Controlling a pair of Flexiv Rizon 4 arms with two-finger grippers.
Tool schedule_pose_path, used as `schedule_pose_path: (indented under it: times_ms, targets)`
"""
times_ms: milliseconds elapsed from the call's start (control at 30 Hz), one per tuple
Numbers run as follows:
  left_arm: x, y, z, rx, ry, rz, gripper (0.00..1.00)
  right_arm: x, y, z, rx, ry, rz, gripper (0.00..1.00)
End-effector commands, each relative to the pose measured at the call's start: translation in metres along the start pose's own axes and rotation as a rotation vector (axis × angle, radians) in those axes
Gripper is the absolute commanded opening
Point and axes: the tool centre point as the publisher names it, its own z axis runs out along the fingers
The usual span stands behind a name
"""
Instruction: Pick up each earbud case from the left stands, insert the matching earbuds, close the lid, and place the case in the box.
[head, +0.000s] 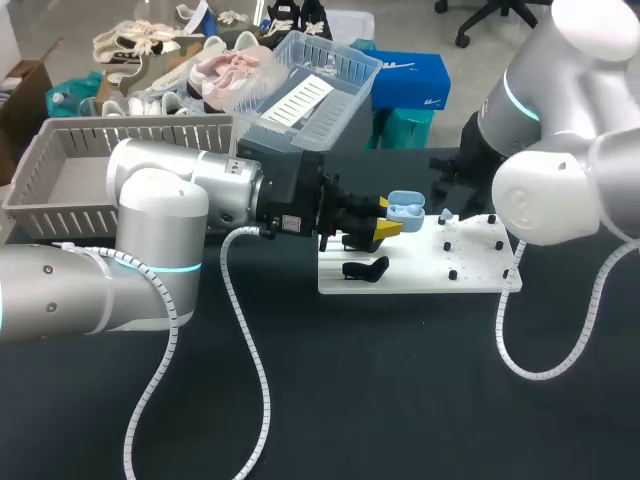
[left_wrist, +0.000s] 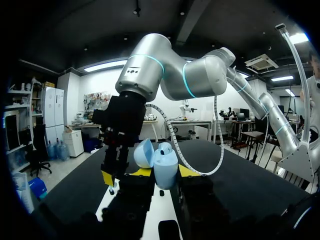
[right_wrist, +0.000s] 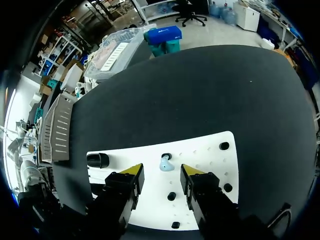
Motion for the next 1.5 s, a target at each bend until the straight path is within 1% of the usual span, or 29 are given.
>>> schedule_pose_path:
  times_ms: [33, 233, 500, 967, 1100, 1300, 1500]
  targets:
    - [0.0, 0.0, 0.0, -0.002, 0.002, 0.0, 0.0, -0.004, 0.0, 0.004, 0.003, 0.015, 0.001, 0.47]
    - [0.0, 0.0, 0.0, -0.002, 0.002, 0.0, 0.0, -0.003, -0.002, 0.005, 0.01, 0.021, 0.009, 0.47]
    - [0.0, 0.0, 0.0, -0.002, 0.002, 0.0, 0.0, -0.001, -0.002, 0.007, 0.015, 0.023, 0.012, 0.44]
    - [0.0, 0.0, 0.0, -0.002, 0.002, 0.0, 0.0, -0.003, -0.001, 0.013, 0.015, 0.029, 0.017, 0.42]
    - [0.0, 0.0, 0.0, -0.002, 0.002, 0.0, 0.0, -0.004, -0.001, 0.014, 0.016, 0.029, 0.018, 0.4]
    - [0.0, 0.0, 0.0, -0.002, 0.002, 0.0, 0.0, -0.004, -0.001, 0.014, 0.016, 0.031, 0.017, 0.35]
    - [0.0, 0.0, 0.0, -0.002, 0.002, 0.0, 0.0, -0.004, -0.002, 0.016, 0.016, 0.034, 0.017, 0.34]
